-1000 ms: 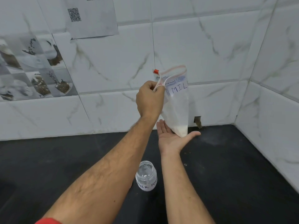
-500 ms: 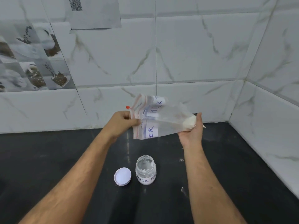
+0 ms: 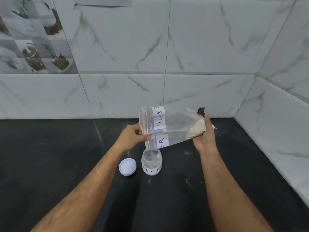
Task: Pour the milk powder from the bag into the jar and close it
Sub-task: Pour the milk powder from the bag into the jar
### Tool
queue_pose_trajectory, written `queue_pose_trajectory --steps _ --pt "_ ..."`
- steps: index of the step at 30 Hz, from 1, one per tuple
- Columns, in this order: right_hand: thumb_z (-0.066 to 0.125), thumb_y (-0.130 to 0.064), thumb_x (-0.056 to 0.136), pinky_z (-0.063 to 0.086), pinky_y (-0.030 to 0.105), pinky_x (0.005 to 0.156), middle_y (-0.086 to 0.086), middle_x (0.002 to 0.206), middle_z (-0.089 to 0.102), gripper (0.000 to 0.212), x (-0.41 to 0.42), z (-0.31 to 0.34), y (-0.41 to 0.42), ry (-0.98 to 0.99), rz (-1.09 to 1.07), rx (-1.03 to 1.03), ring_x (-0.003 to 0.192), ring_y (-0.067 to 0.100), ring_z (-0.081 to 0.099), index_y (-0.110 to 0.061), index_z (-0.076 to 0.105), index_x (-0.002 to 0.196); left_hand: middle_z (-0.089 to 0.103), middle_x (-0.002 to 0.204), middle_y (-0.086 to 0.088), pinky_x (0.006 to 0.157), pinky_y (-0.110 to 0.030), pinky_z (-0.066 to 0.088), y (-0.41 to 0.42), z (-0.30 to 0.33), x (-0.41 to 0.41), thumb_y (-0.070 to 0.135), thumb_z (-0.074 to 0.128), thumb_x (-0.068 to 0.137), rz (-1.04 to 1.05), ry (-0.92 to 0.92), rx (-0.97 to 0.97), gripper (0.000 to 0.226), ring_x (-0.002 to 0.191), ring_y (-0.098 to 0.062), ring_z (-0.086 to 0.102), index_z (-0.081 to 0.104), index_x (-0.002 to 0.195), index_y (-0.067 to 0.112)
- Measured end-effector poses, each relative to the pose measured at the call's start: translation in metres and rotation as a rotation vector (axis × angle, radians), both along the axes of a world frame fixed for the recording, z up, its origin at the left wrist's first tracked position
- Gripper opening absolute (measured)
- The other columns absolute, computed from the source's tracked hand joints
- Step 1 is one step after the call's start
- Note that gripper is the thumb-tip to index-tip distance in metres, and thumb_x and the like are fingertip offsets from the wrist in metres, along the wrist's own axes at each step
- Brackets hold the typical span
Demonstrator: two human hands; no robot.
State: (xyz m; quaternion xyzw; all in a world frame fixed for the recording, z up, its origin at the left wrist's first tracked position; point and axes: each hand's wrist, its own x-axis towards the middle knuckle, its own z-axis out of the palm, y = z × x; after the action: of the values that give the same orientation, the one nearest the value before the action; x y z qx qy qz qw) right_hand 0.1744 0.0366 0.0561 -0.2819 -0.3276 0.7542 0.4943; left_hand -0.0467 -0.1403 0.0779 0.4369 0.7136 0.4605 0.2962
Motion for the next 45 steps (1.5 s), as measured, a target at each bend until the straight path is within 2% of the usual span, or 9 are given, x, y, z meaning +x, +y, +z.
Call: queue_pose_trajectory --steps 3,6,12,20,28,31,38,42,45 --pt "0.088 -0.059 0.059 0.053 0.046 0.097 0.014 0.126 0.068 0.092 0.002 0.001 -0.002 -0.057 0.012 0.036 0.115 0.03 0.066 -0.004 0.062 0.128 0.068 0.075 -0.006 0.085 -0.043 0.057 0.0 -0.017 0.001 0.02 0.087 0.07 0.049 0.029 -0.018 0.023 0.072 -0.015 0.063 0.069 0.081 0.01" --pt "0.075 -0.045 0.08 0.054 0.042 0.091 0.014 0.123 0.066 0.058 0.002 0.002 -0.003 -0.06 0.012 0.037 0.113 0.03 0.063 -0.008 0.064 0.123 0.074 0.084 -0.005 0.088 -0.042 0.058 0.001 -0.026 0.004 0.016 0.087 0.071 0.059 -0.003 -0.018 0.023 0.082 -0.021 0.072 0.071 0.088 0.014" --pt "0.073 -0.032 0.086 0.05 0.044 0.094 0.004 0.099 0.075 0.027 0.0 0.011 -0.01 -0.119 0.016 0.063 0.094 0.022 0.07 -0.015 0.07 0.107 0.078 0.096 -0.002 0.094 -0.04 0.056 0.0 -0.042 0.005 0.012 0.084 0.076 0.028 -0.132 -0.04 0.026 0.093 -0.018 0.074 0.073 0.099 0.013" --pt "0.067 -0.018 0.095 0.056 0.031 0.082 -0.001 0.092 0.079 0.016 -0.007 0.023 -0.015 -0.173 0.029 0.192 0.09 0.015 0.074 -0.01 0.07 0.108 0.071 0.086 -0.02 0.074 -0.033 0.053 -0.004 -0.063 0.0 0.021 0.085 0.075 0.06 -0.154 -0.076 0.039 0.07 -0.016 0.061 0.067 0.092 -0.01" --pt "0.075 -0.03 0.088 0.049 0.049 0.107 0.013 0.113 0.074 0.032 -0.02 0.035 -0.02 -0.278 0.035 0.322 0.115 0.032 0.067 -0.01 0.072 0.113 0.06 0.072 -0.007 0.072 -0.03 0.045 -0.009 -0.081 0.001 0.028 0.087 0.072 0.117 -0.277 -0.036 0.046 0.07 -0.016 0.053 0.06 0.075 -0.01" --pt "0.084 -0.05 0.071 0.043 0.054 0.112 0.015 0.123 0.071 0.043 -0.024 0.039 -0.024 -0.333 0.059 0.371 0.124 0.035 0.062 -0.024 0.077 0.105 0.067 0.062 0.007 0.068 -0.017 0.047 -0.008 -0.086 0.005 0.012 0.083 0.078 0.154 -0.313 -0.037 0.023 0.062 -0.003 0.061 0.065 0.064 0.005" --pt "0.081 -0.058 0.067 0.043 0.056 0.111 0.01 0.125 0.07 0.041 -0.026 0.044 -0.032 -0.398 0.065 0.399 0.123 0.032 0.062 -0.035 0.075 0.101 0.064 0.063 0.002 0.072 -0.02 0.046 -0.007 -0.1 0.008 0.007 0.081 0.079 0.175 -0.368 -0.018 0.029 0.065 -0.007 0.06 0.058 0.061 0.005" --pt "0.079 -0.062 0.066 0.045 0.056 0.11 0.009 0.125 0.07 0.048 -0.028 0.05 -0.037 -0.424 0.066 0.427 0.122 0.032 0.062 -0.034 0.072 0.104 0.061 0.076 -0.012 0.079 -0.03 0.048 -0.009 -0.104 0.008 0.01 0.081 0.08 0.161 -0.406 0.021 0.032 0.075 -0.016 0.06 0.058 0.072 -0.011" --pt "0.075 -0.065 0.067 0.045 0.054 0.11 0.005 0.125 0.069 0.049 -0.03 0.056 -0.041 -0.456 0.067 0.474 0.122 0.028 0.062 -0.036 0.071 0.106 0.054 0.061 -0.003 0.062 -0.017 0.043 -0.008 -0.104 0.01 0.01 0.078 0.082 0.177 -0.394 -0.003 0.034 0.056 -0.005 0.051 0.053 0.062 -0.001"
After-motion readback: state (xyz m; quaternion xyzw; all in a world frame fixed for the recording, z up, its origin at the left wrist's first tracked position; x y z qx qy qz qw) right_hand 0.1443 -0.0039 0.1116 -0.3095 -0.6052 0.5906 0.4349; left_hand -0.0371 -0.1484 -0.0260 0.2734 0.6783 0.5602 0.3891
